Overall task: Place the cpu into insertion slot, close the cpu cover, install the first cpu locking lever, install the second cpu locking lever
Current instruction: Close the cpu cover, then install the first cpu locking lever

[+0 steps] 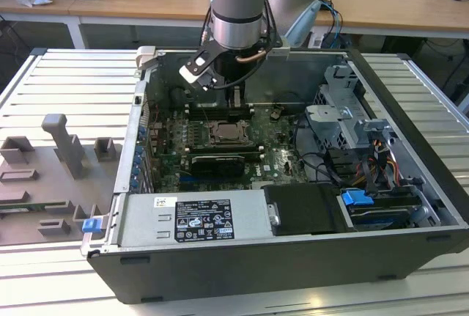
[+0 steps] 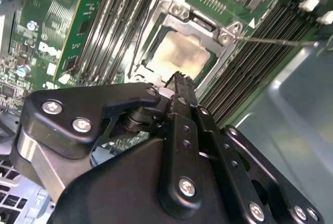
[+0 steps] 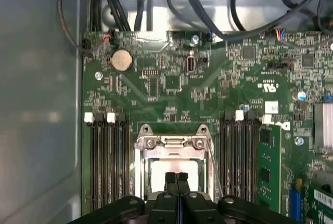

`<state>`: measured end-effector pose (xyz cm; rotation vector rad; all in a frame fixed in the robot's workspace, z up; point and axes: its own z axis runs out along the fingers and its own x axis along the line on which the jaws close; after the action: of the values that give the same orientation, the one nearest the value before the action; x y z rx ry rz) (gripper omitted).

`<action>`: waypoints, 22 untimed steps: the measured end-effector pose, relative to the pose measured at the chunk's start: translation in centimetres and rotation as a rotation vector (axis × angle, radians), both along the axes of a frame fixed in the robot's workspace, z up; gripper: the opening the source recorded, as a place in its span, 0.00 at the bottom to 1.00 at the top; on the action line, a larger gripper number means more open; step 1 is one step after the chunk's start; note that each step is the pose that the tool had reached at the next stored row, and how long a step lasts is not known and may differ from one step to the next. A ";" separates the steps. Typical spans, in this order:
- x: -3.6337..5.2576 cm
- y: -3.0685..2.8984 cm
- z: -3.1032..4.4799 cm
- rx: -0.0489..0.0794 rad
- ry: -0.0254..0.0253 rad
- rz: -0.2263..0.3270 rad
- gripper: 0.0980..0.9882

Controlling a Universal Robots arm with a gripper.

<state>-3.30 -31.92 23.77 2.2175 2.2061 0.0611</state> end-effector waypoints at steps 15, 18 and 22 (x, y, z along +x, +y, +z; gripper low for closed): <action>-1.03 -0.01 0.03 0.000 0.0002 0.000 0.01; -1.03 0.00 0.49 -0.002 0.0002 0.000 0.01; -1.03 0.00 1.93 -0.002 0.0017 0.000 0.01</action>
<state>-4.34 -31.92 25.70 2.2176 2.2059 0.0572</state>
